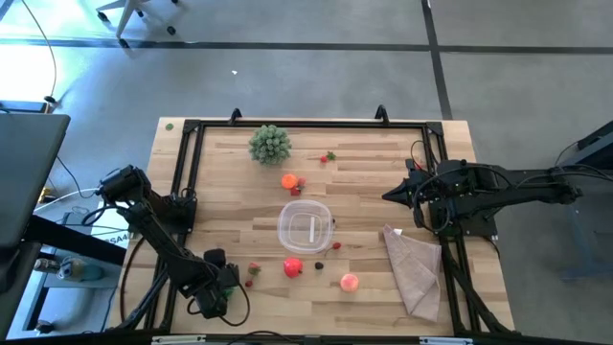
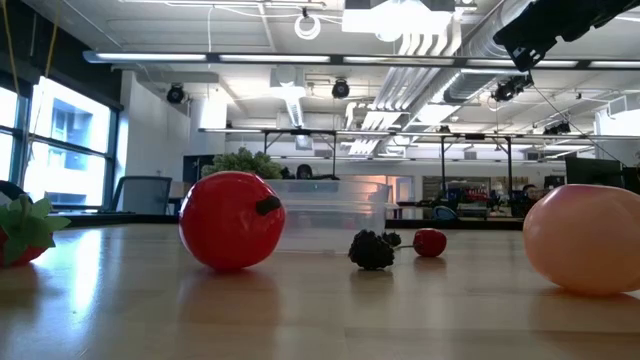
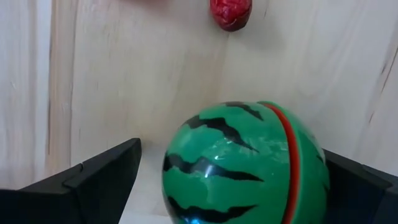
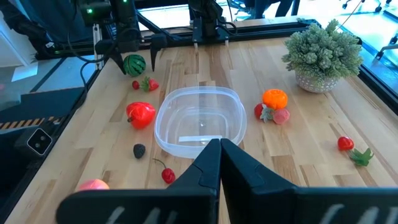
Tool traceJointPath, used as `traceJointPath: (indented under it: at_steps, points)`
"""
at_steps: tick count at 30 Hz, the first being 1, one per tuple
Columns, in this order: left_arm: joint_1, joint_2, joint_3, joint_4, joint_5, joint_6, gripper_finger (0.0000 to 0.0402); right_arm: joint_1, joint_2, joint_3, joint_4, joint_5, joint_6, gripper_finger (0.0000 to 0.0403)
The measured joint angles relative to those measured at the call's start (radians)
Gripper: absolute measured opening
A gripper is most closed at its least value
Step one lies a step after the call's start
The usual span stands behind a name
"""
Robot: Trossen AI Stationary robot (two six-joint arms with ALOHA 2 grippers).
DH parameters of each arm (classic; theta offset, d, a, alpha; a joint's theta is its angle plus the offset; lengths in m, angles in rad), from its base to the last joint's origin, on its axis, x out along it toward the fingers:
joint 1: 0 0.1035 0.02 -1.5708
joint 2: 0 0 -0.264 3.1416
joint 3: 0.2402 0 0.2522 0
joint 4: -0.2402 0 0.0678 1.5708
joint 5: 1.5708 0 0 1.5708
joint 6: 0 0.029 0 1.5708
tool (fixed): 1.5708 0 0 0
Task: Pick and placing Produce into tupperware
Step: Put the watermelon into the transparent container
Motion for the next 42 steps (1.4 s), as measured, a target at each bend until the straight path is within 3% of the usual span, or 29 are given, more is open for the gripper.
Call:
traceJointPath:
  at_steps: [13,31,42]
  points:
    - [0.000,0.000,0.000,0.007,-0.011,0.040,0.0388,0.000,0.000,0.000,0.000,0.000,0.000,0.0000]
    - [0.000,0.000,0.002,0.026,-0.019,0.073,0.0290,0.000,0.000,0.000,0.000,0.000,0.000,0.0000]
    - [0.000,0.000,0.002,0.029,-0.029,0.073,0.0297,0.000,0.000,0.000,0.000,0.000,0.000,0.0000]
